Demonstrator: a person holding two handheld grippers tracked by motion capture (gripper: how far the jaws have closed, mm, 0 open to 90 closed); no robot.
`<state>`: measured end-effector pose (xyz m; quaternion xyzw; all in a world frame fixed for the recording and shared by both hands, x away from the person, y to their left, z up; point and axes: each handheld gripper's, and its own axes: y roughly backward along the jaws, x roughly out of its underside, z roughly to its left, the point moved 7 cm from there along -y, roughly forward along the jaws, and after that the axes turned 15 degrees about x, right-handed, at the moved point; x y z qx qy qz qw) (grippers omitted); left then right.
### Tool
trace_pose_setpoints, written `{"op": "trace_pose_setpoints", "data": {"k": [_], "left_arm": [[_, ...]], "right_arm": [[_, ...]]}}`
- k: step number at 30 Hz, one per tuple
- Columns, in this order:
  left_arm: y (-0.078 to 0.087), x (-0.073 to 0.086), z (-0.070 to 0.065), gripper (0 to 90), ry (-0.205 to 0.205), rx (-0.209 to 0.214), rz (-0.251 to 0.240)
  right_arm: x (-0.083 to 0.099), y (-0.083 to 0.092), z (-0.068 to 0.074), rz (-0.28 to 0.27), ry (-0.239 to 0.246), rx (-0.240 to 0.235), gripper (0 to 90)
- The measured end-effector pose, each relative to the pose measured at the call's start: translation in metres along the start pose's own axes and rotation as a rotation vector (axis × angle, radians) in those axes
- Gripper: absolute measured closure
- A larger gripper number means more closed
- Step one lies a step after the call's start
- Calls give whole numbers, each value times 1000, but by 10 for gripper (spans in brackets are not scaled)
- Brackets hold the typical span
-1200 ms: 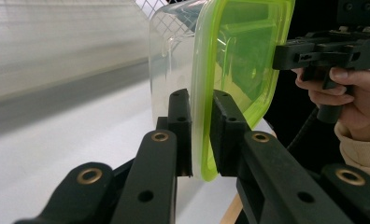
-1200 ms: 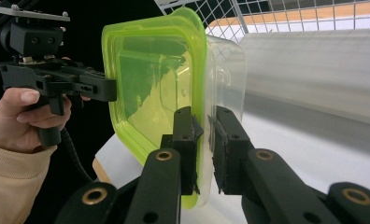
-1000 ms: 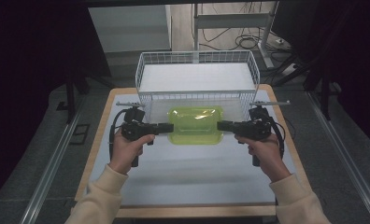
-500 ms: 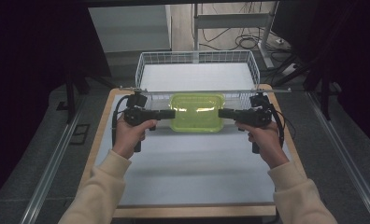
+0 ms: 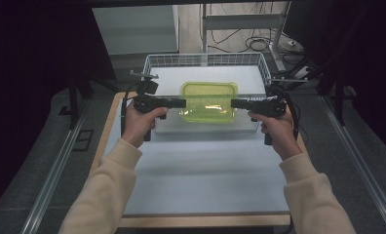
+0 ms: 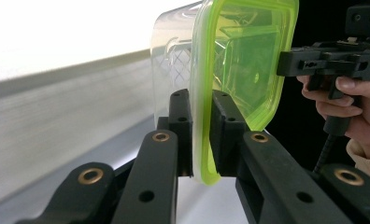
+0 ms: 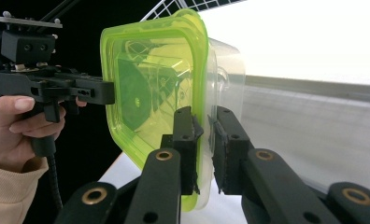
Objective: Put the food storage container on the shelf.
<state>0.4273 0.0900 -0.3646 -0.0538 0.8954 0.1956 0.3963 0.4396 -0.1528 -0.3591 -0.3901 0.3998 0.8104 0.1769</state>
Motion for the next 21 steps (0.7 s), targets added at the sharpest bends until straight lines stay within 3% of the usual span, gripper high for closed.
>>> {"op": "trace_pose_setpoints", "data": {"k": [12,21], "left_arm": [[-5,-24,21,810,26,17,-14],[-4,-44,29,810,25,-4,-22]], "right_arm": [[-26,-14,-9,-7,-6,22,806],[-46,-28,-16,-19,-33,19,805]]}}
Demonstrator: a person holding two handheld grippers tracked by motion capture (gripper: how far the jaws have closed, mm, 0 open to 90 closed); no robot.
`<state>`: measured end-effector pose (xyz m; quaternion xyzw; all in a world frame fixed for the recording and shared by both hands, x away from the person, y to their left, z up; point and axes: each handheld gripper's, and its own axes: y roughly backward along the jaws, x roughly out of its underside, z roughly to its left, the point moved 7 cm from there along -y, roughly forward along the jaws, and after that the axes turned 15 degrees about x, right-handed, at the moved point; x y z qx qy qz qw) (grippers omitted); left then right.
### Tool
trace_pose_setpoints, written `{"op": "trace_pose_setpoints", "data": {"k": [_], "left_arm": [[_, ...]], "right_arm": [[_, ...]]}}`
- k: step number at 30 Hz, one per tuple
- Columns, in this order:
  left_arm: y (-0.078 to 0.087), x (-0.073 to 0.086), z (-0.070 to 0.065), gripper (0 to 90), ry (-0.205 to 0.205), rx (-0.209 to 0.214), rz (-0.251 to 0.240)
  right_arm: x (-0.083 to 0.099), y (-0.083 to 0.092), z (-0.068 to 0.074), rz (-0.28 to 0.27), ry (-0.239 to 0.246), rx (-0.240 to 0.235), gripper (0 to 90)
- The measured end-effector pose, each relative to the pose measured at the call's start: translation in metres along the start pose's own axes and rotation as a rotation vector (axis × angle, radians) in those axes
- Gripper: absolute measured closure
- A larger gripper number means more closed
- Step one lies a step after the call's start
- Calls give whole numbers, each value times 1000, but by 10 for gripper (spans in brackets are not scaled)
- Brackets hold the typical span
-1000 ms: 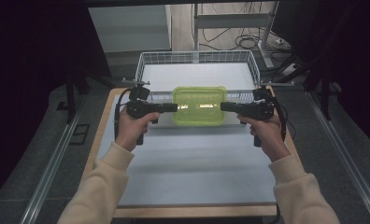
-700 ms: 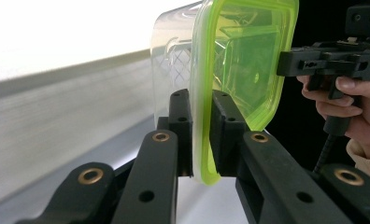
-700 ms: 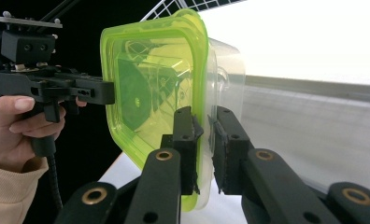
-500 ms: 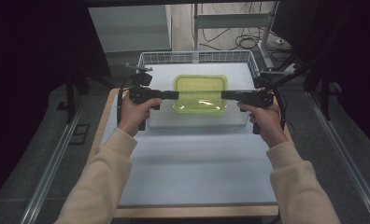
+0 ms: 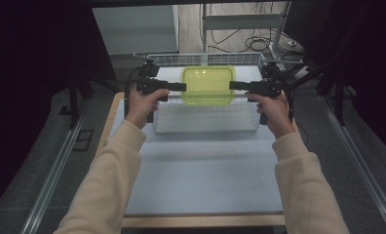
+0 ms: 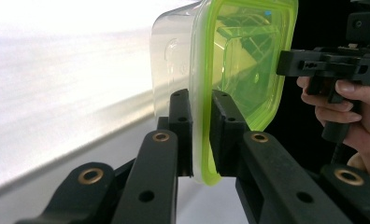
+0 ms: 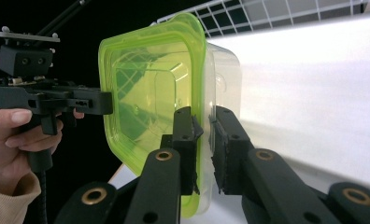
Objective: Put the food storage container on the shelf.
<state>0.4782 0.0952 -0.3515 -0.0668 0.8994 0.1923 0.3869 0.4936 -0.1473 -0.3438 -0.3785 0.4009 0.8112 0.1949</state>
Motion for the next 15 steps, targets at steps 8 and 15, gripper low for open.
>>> {"op": "trace_pose_setpoints", "data": {"k": [8,15], "left_arm": [[-4,-18,14,809,4,-12,10],[-8,-30,24,807,25,-27,-1]], "right_arm": [[-15,-11,-5,5,-20,21,804],[-26,-23,-12,11,-34,33,800]]}}
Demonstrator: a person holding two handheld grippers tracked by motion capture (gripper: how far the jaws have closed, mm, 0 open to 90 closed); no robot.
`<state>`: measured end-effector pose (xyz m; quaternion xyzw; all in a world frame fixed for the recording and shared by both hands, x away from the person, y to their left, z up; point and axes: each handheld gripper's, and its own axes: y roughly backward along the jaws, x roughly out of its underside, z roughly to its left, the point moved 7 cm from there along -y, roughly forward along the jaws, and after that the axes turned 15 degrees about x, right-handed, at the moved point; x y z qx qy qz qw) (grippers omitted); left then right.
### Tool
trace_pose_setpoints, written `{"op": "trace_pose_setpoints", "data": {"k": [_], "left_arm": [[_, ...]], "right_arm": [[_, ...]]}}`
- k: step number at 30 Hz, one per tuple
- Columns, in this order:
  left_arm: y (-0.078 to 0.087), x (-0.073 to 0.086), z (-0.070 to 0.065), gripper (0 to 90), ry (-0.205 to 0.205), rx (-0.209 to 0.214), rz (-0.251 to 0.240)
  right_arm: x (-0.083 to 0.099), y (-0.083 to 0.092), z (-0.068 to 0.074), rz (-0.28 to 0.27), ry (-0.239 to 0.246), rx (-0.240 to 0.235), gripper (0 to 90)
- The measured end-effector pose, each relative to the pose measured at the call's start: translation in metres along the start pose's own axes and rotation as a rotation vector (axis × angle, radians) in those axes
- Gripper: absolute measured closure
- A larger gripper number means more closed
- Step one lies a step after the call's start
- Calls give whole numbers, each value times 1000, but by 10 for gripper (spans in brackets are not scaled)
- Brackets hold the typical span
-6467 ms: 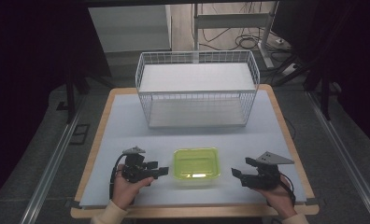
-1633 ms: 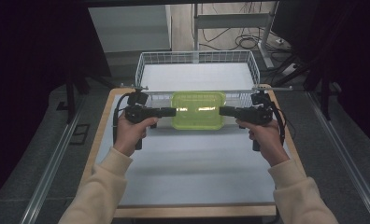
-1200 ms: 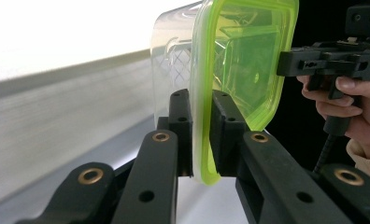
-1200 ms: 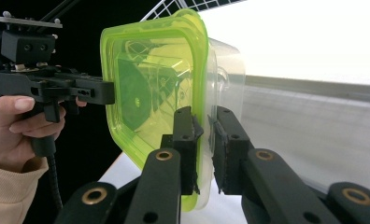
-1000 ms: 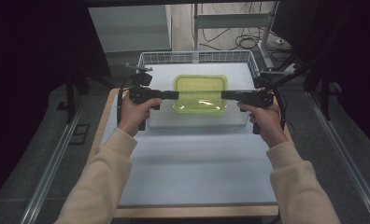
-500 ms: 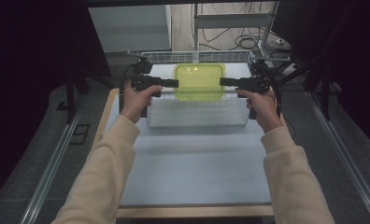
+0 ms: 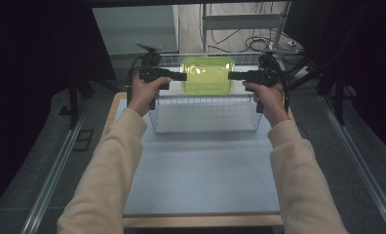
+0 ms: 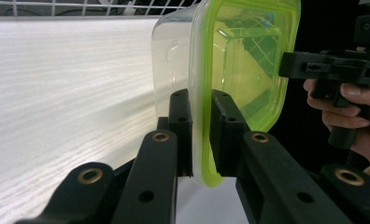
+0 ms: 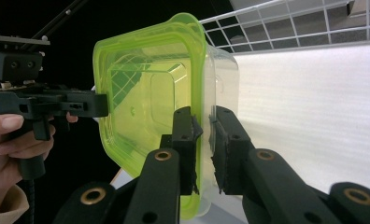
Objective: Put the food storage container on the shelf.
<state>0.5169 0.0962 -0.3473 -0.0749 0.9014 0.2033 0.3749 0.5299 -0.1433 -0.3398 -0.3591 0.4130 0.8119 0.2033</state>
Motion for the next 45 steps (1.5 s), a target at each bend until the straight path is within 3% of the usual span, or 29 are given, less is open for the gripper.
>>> {"op": "trace_pose_setpoints", "data": {"k": [5,10,12,18,21,28,31,33,39,45], "left_arm": [[-4,0,8,806,10,-3,2],[-7,-2,10,803,37,15,-35],[-8,-3,11,793,38,3,-44],[-13,-3,21,673,64,-54,-52],[-14,-3,25,620,72,-46,-79],[-14,-4,29,206,53,-59,-82],[-13,-3,28,168,44,-49,-76],[-11,-4,27,140,20,-64,-76],[-6,-2,25,87,7,-86,-75],[-3,3,22,88,3,-63,-83]], "right_arm": [[-3,-8,-4,5,-1,9,799],[-5,-11,-8,-7,-21,9,794],[-6,-13,-9,-20,-23,12,784],[-7,-19,-14,-53,10,76,652],[-7,-21,-17,-55,-12,72,636],[-7,-20,-18,-86,-1,80,565],[-6,-18,-17,-94,7,80,545],[-4,-17,-14,-101,22,78,523],[-1,-12,-7,-116,66,82,480],[6,-11,-2,-101,102,81,462]]}}
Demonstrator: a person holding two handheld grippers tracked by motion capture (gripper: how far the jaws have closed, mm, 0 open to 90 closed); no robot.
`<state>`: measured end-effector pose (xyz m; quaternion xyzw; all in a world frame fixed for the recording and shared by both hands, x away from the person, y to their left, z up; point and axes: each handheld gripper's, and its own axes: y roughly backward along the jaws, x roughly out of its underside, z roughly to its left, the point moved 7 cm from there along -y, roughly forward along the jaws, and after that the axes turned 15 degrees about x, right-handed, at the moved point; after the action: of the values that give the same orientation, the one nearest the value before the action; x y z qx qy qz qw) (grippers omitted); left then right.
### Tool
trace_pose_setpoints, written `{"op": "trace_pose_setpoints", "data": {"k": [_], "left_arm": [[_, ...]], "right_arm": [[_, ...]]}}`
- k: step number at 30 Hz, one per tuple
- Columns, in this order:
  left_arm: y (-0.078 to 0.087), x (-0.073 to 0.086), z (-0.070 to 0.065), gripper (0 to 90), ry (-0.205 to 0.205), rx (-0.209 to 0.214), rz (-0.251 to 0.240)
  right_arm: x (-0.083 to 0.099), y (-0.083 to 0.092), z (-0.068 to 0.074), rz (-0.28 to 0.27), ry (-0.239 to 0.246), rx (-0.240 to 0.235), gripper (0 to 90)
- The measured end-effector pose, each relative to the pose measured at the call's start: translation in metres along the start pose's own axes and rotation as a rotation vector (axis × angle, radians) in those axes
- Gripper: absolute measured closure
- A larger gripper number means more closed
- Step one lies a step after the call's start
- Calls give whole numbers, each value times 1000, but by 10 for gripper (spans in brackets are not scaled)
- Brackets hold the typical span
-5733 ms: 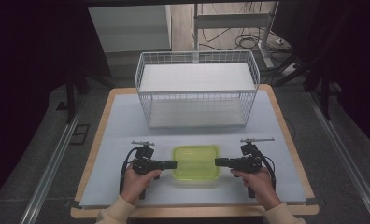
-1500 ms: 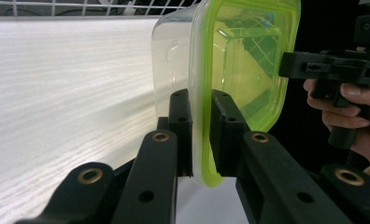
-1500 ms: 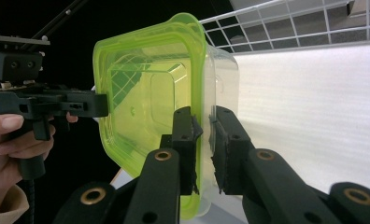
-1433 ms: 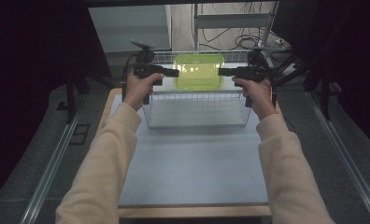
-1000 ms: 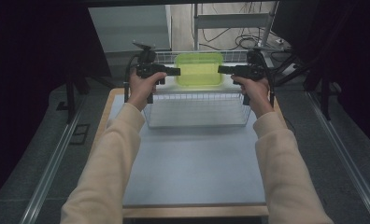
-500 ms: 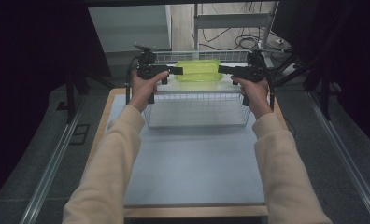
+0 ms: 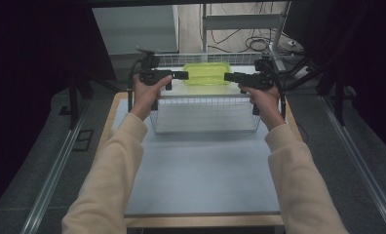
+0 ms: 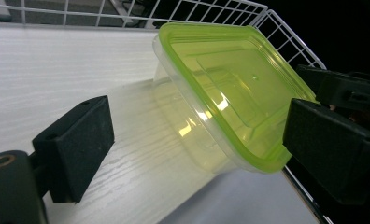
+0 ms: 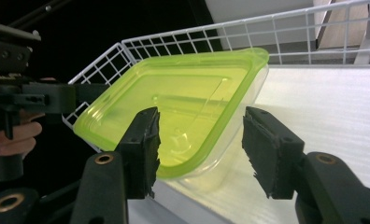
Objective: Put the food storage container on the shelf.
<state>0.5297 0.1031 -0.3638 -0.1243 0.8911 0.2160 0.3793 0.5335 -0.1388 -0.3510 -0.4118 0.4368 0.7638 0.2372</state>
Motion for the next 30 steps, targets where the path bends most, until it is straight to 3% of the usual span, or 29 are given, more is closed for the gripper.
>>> {"op": "trace_pose_setpoints", "data": {"k": [7,17,25,30], "left_arm": [[14,5,-13,99,-45,16,-6],[28,37,-39,121,-98,47,25],[36,70,-54,141,-123,64,44],[44,95,-64,147,-113,116,33]], "right_arm": [[-1,14,3,-28,10,-2,427],[15,38,7,-35,58,-20,386],[44,53,10,-7,125,-55,339],[70,67,17,-6,168,-94,326]]}}
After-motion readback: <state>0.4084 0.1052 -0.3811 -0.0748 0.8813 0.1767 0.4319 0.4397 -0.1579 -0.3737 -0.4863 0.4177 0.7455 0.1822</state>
